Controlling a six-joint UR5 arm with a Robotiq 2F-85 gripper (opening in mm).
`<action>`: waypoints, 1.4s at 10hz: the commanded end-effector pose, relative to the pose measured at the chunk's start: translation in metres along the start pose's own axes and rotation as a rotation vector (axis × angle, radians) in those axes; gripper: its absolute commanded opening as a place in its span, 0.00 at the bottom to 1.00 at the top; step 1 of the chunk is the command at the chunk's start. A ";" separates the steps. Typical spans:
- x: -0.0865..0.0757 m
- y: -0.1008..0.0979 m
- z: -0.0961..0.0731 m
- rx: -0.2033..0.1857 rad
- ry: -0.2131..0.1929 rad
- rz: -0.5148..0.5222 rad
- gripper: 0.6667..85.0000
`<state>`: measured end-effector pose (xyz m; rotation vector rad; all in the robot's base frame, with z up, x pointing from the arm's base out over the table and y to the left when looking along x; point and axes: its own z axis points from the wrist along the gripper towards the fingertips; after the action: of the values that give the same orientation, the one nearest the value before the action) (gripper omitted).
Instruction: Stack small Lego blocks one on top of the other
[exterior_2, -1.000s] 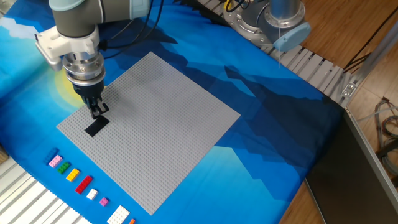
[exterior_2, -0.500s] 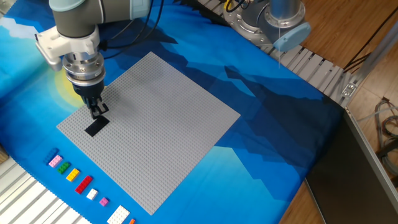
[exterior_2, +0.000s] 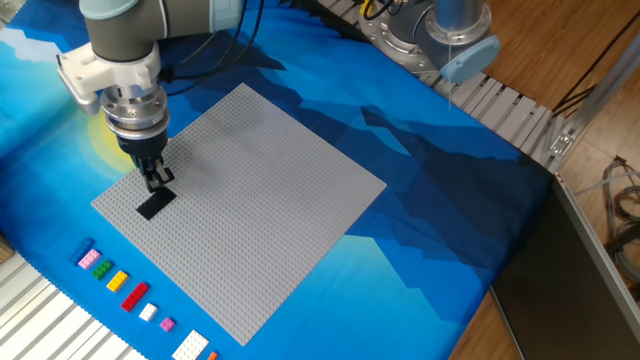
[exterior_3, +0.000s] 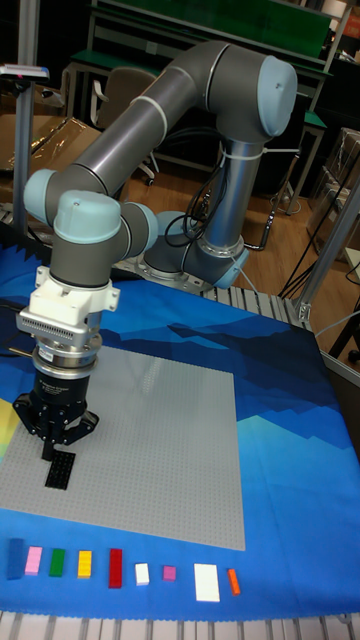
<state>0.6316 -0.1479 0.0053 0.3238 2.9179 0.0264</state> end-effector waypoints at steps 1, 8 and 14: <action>-0.001 0.002 -0.001 -0.009 -0.002 0.012 0.00; -0.001 -0.003 -0.005 0.004 0.008 0.001 0.00; -0.009 0.017 -0.009 -0.015 0.020 0.045 0.00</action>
<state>0.6358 -0.1413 0.0127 0.3433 2.9327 0.0322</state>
